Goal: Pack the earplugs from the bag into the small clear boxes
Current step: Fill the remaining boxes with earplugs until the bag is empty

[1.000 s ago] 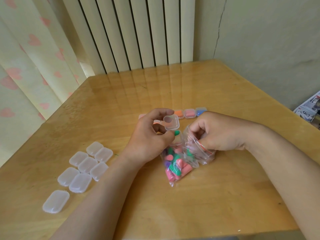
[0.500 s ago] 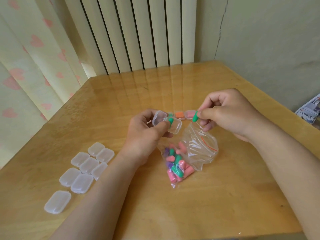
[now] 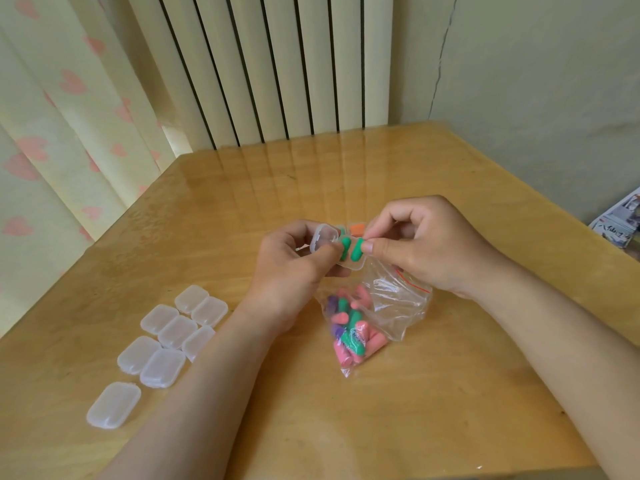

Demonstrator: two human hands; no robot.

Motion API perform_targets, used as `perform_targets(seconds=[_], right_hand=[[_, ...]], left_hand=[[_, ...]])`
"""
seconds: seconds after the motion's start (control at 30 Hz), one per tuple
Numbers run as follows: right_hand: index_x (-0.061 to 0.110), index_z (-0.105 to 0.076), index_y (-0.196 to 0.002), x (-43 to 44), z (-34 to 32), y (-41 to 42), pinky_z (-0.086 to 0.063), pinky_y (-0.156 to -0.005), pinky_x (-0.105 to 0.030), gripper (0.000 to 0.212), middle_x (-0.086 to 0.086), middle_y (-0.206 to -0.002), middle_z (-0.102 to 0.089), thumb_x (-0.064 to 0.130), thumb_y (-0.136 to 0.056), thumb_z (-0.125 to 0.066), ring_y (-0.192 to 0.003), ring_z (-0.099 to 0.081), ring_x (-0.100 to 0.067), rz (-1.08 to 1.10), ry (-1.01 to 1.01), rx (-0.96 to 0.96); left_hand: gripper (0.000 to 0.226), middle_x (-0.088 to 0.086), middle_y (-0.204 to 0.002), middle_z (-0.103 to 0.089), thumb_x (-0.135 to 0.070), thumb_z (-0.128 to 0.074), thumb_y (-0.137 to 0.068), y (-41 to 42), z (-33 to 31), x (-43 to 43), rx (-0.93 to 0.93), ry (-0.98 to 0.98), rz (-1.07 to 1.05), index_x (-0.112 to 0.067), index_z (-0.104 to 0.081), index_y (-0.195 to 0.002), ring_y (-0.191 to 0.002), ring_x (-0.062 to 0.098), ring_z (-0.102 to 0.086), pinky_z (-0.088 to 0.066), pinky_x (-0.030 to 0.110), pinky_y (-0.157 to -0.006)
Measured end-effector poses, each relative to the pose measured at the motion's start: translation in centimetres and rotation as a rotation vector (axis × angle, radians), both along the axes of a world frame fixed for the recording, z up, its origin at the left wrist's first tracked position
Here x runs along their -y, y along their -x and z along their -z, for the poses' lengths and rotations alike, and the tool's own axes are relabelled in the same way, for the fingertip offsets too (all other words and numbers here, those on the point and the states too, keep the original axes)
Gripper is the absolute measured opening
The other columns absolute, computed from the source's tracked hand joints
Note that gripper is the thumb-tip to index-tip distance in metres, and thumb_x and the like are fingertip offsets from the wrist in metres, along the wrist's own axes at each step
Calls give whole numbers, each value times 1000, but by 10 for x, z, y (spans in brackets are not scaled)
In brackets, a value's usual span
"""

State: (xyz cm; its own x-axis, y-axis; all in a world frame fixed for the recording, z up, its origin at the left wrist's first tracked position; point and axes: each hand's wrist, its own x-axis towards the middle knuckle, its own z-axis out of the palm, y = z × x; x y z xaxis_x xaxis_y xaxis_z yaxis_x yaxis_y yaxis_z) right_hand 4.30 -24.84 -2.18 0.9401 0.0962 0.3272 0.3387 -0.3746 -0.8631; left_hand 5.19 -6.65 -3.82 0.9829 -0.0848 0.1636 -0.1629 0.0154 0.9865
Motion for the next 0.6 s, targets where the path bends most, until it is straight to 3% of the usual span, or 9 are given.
perform_targets(seconds=[0.13,0.33,0.43,0.53,0.6], right_hand=[[9,-71,-75,0,0,0,-56,-72,-61,11,-22,-83,-73,3,-81,-79,-80,-67,-48,-15,-14,7],[5,-71,-78,-1,3,-2,-56,-68,-40,9,-14,-78,-74,0,-81,-77,-72,-69,-29,-58,-5,3],[4,-70,-78,-2,4,-2,-56,-67,-38,10,-13,-79,-73,-2,-81,-77,-70,-68,-26,-62,-14,-9],[3,-68,-76,-4,4,-2,-53,-58,-29,12,-14,-74,-72,-5,-82,-74,-59,-64,-14,-51,-47,-43],[2,-66,-75,-5,4,-2,-53,-54,-27,13,-17,-71,-71,-7,-83,-72,-54,-63,-16,-37,-67,-60]], left_hand=[[2,7,-85,-71,4,-68,-88,0,0,0,2,-4,4,2,-67,-89,-64,22,-71,-57,27,-62],[6,5,-85,-72,5,-68,-88,0,1,1,9,1,0,-1,-67,-86,-66,24,-72,-59,30,-63],[3,8,-89,-71,5,-68,-88,0,1,1,13,7,5,2,-67,-89,-67,23,-72,-58,28,-63],[5,7,-91,-69,6,-68,-88,0,1,1,23,16,10,2,-67,-89,-68,21,-71,-57,27,-63],[6,4,-88,-69,6,-68,-87,0,1,1,31,16,14,1,-67,-88,-68,19,-70,-57,27,-62]])
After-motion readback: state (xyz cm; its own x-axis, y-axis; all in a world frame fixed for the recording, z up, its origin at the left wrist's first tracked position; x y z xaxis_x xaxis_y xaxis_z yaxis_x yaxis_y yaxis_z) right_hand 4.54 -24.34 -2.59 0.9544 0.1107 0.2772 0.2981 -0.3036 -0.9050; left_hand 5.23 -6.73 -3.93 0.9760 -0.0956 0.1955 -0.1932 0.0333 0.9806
